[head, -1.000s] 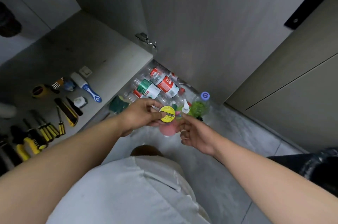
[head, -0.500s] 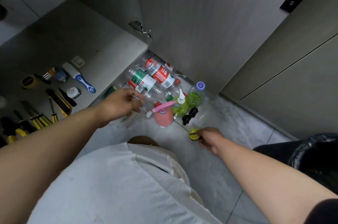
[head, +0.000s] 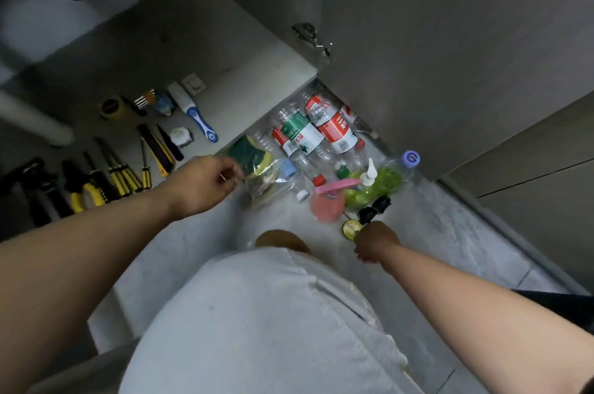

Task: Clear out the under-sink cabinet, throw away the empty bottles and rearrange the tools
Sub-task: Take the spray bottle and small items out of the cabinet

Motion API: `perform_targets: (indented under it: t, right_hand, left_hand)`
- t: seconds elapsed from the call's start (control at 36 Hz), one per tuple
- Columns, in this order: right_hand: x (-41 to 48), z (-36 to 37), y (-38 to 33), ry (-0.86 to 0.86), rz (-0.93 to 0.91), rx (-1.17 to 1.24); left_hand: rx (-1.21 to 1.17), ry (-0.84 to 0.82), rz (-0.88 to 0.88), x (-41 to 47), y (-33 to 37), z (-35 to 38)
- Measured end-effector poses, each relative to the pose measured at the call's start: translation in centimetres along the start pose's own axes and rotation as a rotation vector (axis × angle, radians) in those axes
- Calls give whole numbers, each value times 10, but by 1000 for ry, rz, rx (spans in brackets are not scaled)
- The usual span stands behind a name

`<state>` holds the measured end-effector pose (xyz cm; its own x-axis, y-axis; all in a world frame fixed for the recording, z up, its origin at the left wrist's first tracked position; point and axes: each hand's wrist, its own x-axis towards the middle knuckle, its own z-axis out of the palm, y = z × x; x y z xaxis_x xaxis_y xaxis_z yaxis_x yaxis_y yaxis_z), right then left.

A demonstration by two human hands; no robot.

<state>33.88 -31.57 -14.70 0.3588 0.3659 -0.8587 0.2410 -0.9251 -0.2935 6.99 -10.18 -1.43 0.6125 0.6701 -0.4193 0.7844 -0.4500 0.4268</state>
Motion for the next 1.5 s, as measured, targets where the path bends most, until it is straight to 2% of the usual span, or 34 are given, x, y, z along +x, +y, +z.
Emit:
perform_targets:
  t: [0.11, 0.25, 0.39, 0.75, 0.89, 1.06, 1.14, 1.28, 1.33, 1.39, 1.5]
  right_hand:
    - [-37, 4, -53, -280, -202, 18]
    - [-93, -4, -139, -414, -565, 116]
    - [-104, 1, -219, -279, -718, 0]
    - [-26, 63, -363, 38, -762, -666]
    - [3, 95, -387, 164, -746, -739]
    - [27, 111, -385, 258, -668, -685]
    - [29, 110, -385, 210, -572, -642]
    - [11, 95, -376, -131, -447, -26]
    - [1, 88, -373, -201, -510, 67]
    - [-11, 84, -374, -241, -600, 75]
    - [-32, 90, -381, -440, -732, 49]
  left_hand:
    - [120, 2, -6, -12, -12, -27]
    - [184, 49, -87, -32, -35, -63]
    - [99, 83, -182, -44, -68, -82]
    - [-183, 229, -239, -18, -140, -49]
    - [-441, 337, -286, -1, -151, -32]
    - [-698, 440, -379, 8, -149, -20]
    - [-782, 448, -411, 10, -145, -15]
    - [-930, 489, -420, 15, -137, -18]
    - [-1019, 528, -432, 19, -132, -22]
    - [-1091, 571, -444, 23, -128, -28]
    - [-1284, 563, -412, 29, -124, -37]
